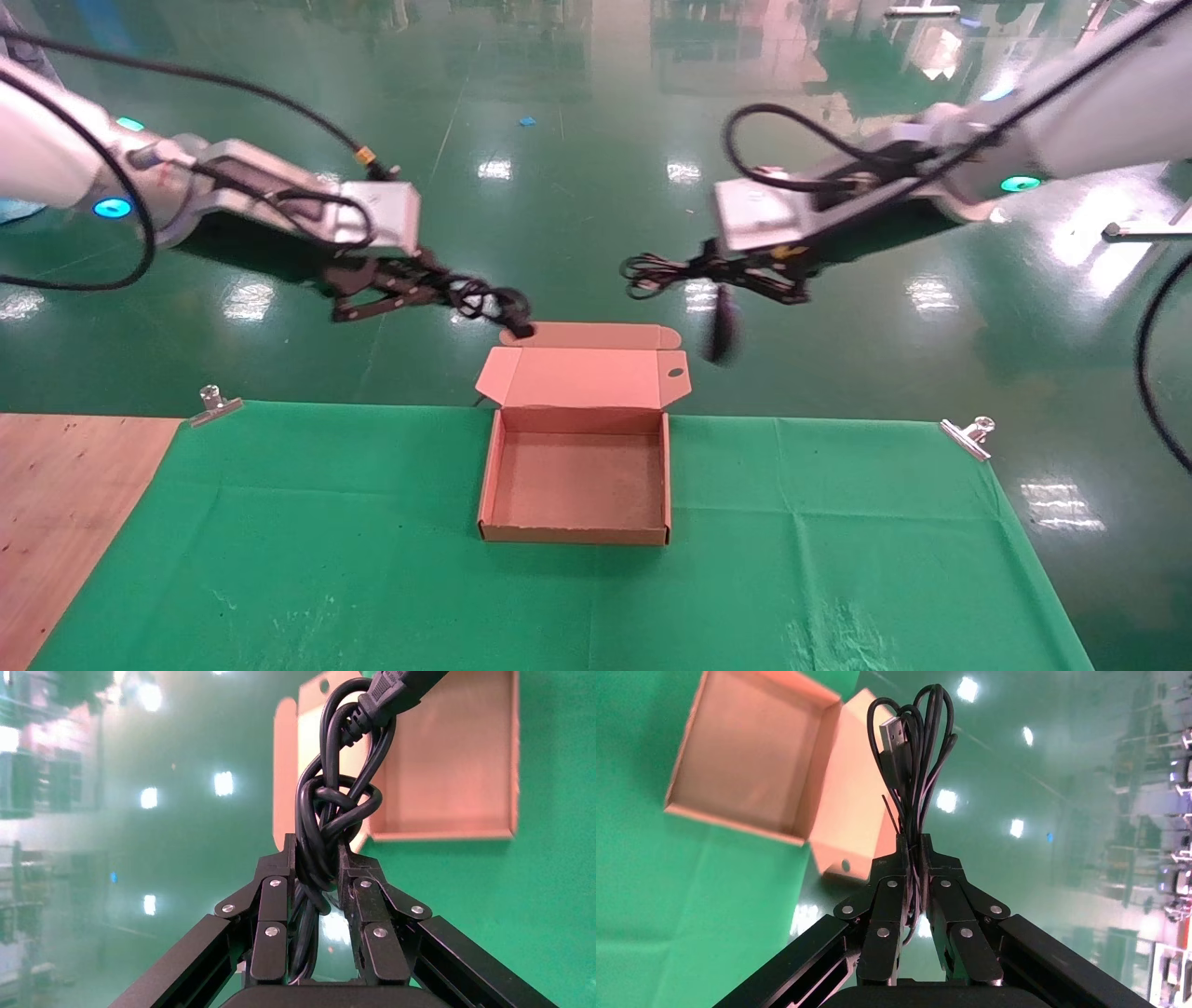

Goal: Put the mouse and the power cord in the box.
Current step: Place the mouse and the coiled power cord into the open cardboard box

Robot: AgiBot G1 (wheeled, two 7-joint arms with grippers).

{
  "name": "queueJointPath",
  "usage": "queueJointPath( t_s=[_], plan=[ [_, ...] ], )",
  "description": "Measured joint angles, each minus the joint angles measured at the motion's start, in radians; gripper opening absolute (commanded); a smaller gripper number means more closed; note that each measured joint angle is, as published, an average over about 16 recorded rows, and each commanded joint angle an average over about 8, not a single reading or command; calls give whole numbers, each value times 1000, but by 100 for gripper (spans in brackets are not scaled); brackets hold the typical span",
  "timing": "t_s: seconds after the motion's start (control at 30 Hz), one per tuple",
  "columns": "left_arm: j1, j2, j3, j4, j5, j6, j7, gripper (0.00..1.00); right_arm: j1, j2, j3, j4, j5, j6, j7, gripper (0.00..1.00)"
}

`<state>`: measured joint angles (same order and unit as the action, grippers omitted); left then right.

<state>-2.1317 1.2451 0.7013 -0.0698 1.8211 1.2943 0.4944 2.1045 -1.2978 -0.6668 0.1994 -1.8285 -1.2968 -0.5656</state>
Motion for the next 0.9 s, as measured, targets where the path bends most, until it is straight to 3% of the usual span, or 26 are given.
queueJointPath(
  t_s=[0.27, 0.67, 0.9],
  plan=[
    [-2, 36, -20, 21, -29, -26, 9, 0, -22, -51, -19, 30, 1, 45, 39, 0],
    [23, 46, -35, 42, -51, -62, 51, 0, -41, -53, -55, 63, 26, 61, 70, 0],
    [68, 64, -41, 40, -59, -174, 73, 0, -36, -47, -67, 54, 40, 57, 69, 0]
  ],
)
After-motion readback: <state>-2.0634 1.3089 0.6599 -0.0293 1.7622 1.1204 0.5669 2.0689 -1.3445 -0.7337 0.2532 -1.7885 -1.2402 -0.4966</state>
